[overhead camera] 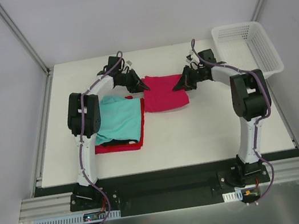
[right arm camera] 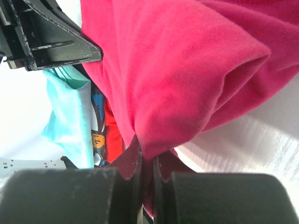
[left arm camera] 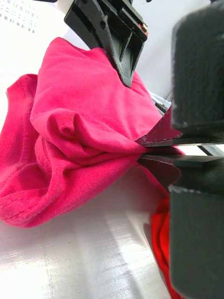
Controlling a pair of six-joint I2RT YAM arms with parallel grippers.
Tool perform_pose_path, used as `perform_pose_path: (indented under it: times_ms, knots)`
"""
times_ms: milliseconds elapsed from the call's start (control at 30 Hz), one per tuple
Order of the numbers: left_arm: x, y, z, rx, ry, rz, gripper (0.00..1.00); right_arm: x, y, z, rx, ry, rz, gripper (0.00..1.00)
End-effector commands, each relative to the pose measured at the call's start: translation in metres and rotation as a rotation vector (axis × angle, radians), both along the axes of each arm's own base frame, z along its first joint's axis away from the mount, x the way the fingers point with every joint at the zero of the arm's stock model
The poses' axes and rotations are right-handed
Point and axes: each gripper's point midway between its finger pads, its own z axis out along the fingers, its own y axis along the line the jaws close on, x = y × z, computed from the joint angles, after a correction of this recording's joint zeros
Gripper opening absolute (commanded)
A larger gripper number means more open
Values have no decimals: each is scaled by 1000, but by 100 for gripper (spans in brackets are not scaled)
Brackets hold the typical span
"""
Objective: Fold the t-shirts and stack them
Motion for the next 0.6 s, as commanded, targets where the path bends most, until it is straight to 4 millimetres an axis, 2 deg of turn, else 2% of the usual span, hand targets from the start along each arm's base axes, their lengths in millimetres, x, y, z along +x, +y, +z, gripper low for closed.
perform_pose_path:
  times_ms: [0,133,333,567]
  knots:
    - [5,-4,42,-36,-70,3,0,-1,1,34,-5,-74,24,0]
    - [9,-6,53,-47,-93,5,0,-4,-2,46,-15,-87,26,0]
    - [12,-8,75,-68,-129,6,0,2,-1,72,-20,-131,33,0]
    - [15,-4,109,-73,-190,1,0,11,3,92,-13,-158,40,0]
